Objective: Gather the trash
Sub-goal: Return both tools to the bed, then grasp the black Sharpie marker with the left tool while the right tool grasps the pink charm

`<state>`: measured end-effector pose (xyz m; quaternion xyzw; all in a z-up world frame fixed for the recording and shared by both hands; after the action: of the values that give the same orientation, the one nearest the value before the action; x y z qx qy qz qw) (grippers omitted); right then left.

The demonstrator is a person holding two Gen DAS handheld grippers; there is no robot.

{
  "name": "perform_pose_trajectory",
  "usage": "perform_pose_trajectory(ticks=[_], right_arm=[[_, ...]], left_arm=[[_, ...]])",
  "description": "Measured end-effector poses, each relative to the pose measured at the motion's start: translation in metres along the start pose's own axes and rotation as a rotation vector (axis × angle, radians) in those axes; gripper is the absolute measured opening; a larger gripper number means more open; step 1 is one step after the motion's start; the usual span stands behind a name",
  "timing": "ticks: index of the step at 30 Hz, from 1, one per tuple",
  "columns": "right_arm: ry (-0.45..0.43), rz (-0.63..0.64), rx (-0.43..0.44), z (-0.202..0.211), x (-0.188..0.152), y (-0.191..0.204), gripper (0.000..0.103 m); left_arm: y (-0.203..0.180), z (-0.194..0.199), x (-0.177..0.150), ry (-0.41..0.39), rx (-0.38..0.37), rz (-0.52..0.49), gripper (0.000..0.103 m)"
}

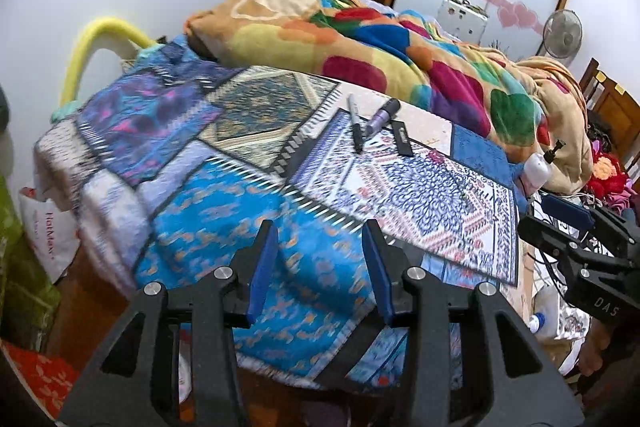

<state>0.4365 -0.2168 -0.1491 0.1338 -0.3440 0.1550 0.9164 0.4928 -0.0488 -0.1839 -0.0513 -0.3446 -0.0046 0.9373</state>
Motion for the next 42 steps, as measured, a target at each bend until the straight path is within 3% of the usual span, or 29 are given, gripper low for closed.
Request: perform_pose_trajectory(ticks=[6, 12, 23, 27, 29, 32, 35, 42], right_arm=[[0.030, -0.039, -0.037, -0.033, 0.009, -0.041, 0.055], [0.089, -0.088, -0.012, -0.074, 0.017, -0.070, 0.055], [0.095, 0.010, -0.050, -0.138, 0.037, -0.084, 0.055], [0.114, 0.013, -0.050, -0.155, 0.042, -0.088, 0.046], [0.120, 0.003, -0.032, -0.160, 0.043, -0.089, 0.043], [0.102, 0.021, -0.033, -0.161, 0.044, -0.087, 0.036], [0.099, 0.048, -0.043, -0.163, 0.045, -0.082, 0.021], [0.127, 0.039, 0.000, -0.154, 0.037, -0.074, 0.021]], left_arm=[[-0.018, -0.056, 0.021, 0.056, -0.015, -0.032, 0.043], [-0.033, -0.115, 0.039, 0.109, -0.037, -0.052, 0.043], [-0.052, -0.181, 0.070, 0.093, 0.013, -0.151, 0.043], [-0.051, -0.193, 0.078, 0.074, 0.024, -0.146, 0.040], [-0.051, -0.198, 0.079, 0.073, 0.027, -0.153, 0.023], [-0.054, -0.202, 0.077, 0.075, 0.056, -0.180, 0.012], [-0.053, -0.199, 0.074, 0.076, 0.057, -0.189, 0.012], [-0.039, -0.171, 0.045, 0.115, 0.025, -0.151, 0.012]])
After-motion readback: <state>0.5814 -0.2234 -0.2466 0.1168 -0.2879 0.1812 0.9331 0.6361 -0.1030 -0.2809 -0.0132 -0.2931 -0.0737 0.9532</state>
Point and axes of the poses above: each gripper's, at about its wrist camera, not at the fingertips, and z roughly against the way its jaws point, y to its left, x to its top, the point moved 3 cm from there along -z, roughly the way its jaws point, and after that the axes turned 5 degrees about -z, right-handed, at the moved point
